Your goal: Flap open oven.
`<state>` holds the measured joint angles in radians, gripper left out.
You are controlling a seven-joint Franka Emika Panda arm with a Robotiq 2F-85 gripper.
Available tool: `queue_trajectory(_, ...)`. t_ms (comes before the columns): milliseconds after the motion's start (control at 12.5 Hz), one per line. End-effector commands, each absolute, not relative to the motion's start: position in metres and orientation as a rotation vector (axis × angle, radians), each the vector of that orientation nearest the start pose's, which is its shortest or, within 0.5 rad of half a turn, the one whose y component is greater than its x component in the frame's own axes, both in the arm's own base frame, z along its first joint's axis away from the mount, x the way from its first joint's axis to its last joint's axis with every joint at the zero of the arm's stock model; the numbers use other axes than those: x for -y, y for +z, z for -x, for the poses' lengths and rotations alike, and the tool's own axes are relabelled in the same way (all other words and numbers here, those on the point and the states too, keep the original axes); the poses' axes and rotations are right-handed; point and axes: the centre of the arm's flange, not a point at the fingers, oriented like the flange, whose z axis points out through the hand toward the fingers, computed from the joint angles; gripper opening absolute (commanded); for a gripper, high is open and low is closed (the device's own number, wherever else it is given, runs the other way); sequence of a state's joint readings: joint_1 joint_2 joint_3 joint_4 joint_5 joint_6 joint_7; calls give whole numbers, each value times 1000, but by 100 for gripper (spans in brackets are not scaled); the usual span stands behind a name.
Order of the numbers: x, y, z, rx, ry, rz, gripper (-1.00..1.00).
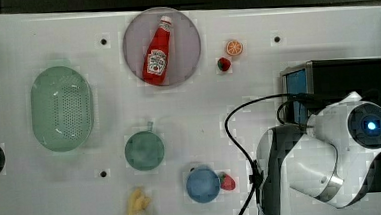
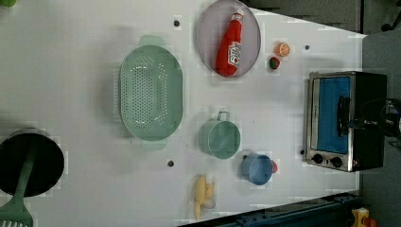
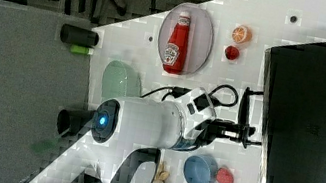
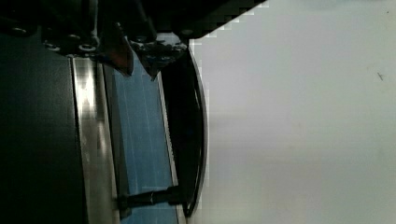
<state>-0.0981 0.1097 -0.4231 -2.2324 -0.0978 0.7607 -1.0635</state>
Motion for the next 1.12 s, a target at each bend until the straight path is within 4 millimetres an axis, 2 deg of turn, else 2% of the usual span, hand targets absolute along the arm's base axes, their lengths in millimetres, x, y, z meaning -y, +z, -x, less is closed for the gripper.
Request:
queue_trajectory(80, 265, 329, -475, -185, 5, 3256, -65)
queue_trajectory(240, 261, 321, -476, -169, 6, 3259, -65)
queue_trajectory(400, 247, 314, -479, -131, 10, 3257, -65)
queue_trajectory(560, 224, 305, -483, -85, 37, 3251, -65)
queue_trajectory(800, 182, 292, -490, 75, 98, 3312, -65)
queue_trajectory(1120, 136, 271, -496, 35, 150, 3456, -65)
